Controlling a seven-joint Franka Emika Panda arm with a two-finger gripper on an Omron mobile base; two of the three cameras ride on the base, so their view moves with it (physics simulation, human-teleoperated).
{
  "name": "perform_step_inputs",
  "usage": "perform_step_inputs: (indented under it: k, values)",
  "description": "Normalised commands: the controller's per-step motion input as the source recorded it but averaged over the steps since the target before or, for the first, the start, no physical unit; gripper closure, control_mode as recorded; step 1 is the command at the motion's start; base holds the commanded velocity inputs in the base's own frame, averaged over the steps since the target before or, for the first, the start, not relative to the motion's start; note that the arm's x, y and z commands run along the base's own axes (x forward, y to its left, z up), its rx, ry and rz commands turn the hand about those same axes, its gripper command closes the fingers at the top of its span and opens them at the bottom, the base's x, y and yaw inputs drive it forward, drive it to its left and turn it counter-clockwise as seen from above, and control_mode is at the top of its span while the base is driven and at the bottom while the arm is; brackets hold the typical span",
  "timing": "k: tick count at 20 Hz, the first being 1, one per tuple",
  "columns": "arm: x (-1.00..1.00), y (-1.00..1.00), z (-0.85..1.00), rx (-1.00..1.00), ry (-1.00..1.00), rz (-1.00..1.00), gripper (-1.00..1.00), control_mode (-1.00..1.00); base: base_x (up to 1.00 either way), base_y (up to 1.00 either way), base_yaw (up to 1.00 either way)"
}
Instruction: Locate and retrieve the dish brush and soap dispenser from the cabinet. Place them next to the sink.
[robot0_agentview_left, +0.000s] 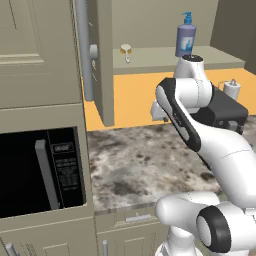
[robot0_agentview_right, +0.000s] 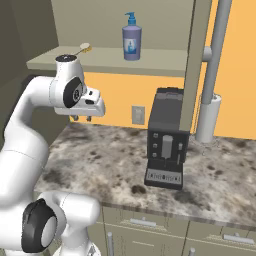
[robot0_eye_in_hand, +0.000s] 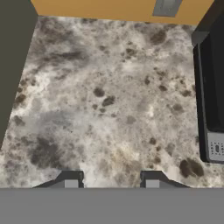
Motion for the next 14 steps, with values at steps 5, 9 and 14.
perform_step_inputs:
  k: [5, 9, 14]
  values:
    - [-0.18, 0.03, 0.09, 0.00, -0.05, -0.04, -1.00, -1.00, 0.00, 0.00, 0.00]
    - [-0.40, -0.09, 0.22, -0.02, -0.11, -0.17, -1.00, -1.00, 0.00, 0.00, 0.00]
    - [-0.12, -0.23, 0.34, -0.03, -0.15, -0.25, -1.00, -1.00, 0.00, 0.00, 0.00]
